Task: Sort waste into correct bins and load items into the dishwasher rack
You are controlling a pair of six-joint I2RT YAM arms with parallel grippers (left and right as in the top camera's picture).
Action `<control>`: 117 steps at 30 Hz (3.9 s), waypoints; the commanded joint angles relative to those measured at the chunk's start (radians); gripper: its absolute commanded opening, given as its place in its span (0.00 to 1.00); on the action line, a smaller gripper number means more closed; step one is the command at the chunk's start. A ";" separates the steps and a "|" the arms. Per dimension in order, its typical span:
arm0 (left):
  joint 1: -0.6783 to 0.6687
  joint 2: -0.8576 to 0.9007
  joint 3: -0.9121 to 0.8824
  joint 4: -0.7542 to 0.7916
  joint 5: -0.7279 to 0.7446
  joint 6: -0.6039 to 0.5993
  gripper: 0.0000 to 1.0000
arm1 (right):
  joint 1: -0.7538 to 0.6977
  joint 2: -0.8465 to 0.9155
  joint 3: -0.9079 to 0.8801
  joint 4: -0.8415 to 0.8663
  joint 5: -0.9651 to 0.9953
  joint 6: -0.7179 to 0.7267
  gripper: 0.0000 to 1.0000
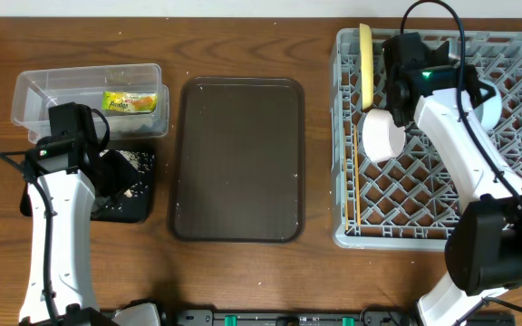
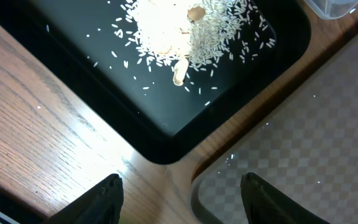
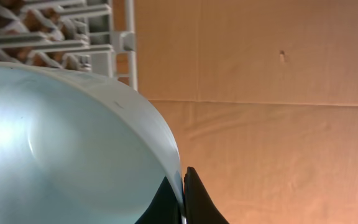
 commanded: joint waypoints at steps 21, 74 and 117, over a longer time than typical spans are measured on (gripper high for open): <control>0.003 0.002 -0.004 -0.003 -0.002 -0.005 0.64 | -0.032 0.009 -0.122 -0.016 -0.148 0.029 0.01; 0.003 0.002 -0.004 -0.007 -0.002 -0.005 0.64 | 0.060 -0.332 -0.129 -0.110 -1.717 0.142 0.08; 0.003 0.002 -0.004 -0.009 -0.002 -0.005 0.64 | 0.277 -0.142 -0.273 0.226 -1.161 0.406 0.10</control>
